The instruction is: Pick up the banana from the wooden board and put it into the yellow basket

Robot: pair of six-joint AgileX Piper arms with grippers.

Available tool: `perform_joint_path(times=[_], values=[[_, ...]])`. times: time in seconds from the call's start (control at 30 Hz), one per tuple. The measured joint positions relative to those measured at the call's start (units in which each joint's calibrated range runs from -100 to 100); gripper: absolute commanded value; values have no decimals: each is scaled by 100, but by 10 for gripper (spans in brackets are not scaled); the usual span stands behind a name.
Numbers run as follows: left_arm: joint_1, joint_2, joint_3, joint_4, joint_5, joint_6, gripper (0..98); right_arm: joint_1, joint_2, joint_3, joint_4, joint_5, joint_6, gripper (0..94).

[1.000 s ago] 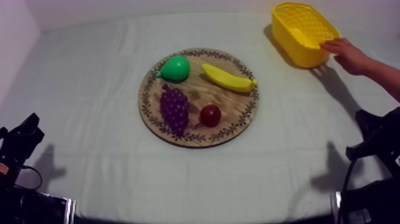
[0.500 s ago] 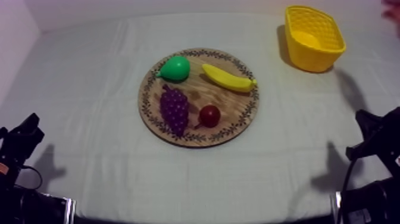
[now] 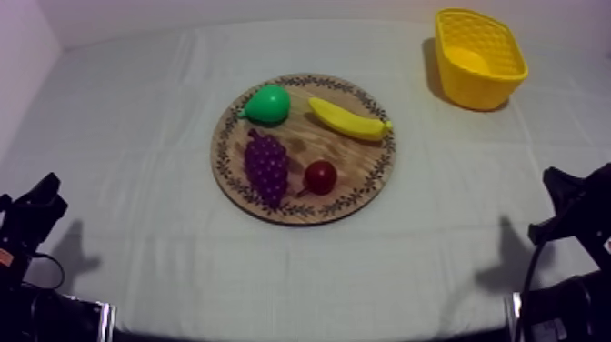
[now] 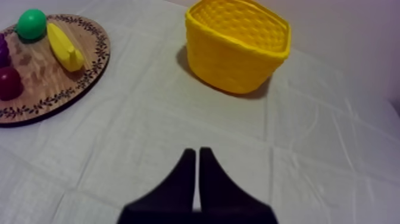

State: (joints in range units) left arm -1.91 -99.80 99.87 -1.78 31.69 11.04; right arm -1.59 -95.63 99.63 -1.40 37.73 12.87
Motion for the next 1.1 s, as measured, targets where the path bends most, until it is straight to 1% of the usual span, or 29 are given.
perform_joint_path(times=[0.27,0.33,0.5,0.63,0.8,0.87,0.9,0.97,1.1], values=[[0,0,0,0,0,2,1,0,0,0,0,0,-15,2],[0,0,0,0,0,2,1,0,0,0,0,0,-95,2],[0,0,0,0,0,2,1,0,0,0,0,0,-475,2],[0,0,0,0,0,2,1,0,0,0,0,0,-522,2],[0,0,0,0,0,2,1,-20,0,0,0,-102,-231,5],[0,0,0,0,0,2,1,-78,50,-12,27,-199,-170,27],[0,0,0,0,0,2,1,-113,99,-56,27,-126,-103,33],[0,0,0,0,0,0,1,-168,227,-230,-49,34,68,38],[0,0,0,0,0,0,1,-284,781,-833,-271,-119,524,30]])
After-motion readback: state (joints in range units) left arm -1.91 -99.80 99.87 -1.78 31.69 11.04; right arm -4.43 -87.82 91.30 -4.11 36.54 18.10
